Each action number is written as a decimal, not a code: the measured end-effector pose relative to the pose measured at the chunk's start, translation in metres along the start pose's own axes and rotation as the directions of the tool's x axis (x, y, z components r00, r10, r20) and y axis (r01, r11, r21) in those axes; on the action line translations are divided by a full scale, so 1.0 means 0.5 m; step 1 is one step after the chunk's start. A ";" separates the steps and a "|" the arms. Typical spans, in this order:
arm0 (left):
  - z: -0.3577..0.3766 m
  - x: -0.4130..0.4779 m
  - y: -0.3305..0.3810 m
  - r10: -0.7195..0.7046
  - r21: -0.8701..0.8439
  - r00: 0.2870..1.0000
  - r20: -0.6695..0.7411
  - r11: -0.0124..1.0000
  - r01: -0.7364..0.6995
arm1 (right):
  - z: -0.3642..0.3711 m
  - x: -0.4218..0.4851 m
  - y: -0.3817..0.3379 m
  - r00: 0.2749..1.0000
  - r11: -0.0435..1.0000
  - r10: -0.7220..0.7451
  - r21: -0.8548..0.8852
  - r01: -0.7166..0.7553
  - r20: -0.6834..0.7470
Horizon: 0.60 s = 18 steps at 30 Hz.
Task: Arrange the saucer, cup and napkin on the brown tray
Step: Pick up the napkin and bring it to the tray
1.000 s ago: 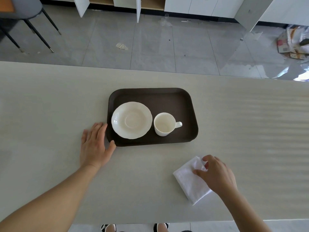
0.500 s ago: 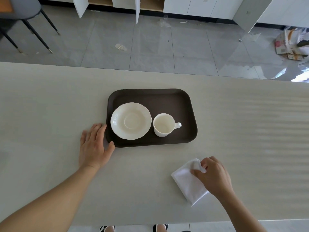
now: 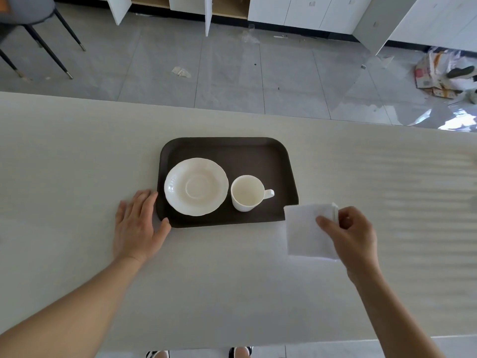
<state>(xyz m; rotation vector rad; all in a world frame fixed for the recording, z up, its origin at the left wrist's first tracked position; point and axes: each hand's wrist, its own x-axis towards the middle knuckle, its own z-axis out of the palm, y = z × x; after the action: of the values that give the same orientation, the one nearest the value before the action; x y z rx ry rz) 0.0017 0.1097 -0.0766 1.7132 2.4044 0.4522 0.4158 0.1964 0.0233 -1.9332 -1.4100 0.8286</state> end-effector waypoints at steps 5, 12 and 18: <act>-0.001 0.000 0.002 -0.009 -0.001 1.000 0.002 1.000 0.009 | 0.023 0.060 -0.042 0.997 0.989 0.043 0.143 -0.032 -0.069; -0.001 -0.001 0.001 -0.003 -0.002 1.000 0.008 1.000 0.003 | 0.086 0.103 -0.055 0.967 0.902 0.240 0.388 -0.188 -0.090; -0.002 0.000 0.002 -0.006 -0.010 1.000 -0.005 1.000 0.006 | 0.138 0.125 -0.062 0.921 0.787 0.384 0.543 -0.291 -0.063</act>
<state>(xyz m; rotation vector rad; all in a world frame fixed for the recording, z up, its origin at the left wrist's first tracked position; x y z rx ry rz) 0.0024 0.1099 -0.0755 1.7023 2.4058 0.4677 0.3595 0.2718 -0.0047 -1.7788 -0.6342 1.0544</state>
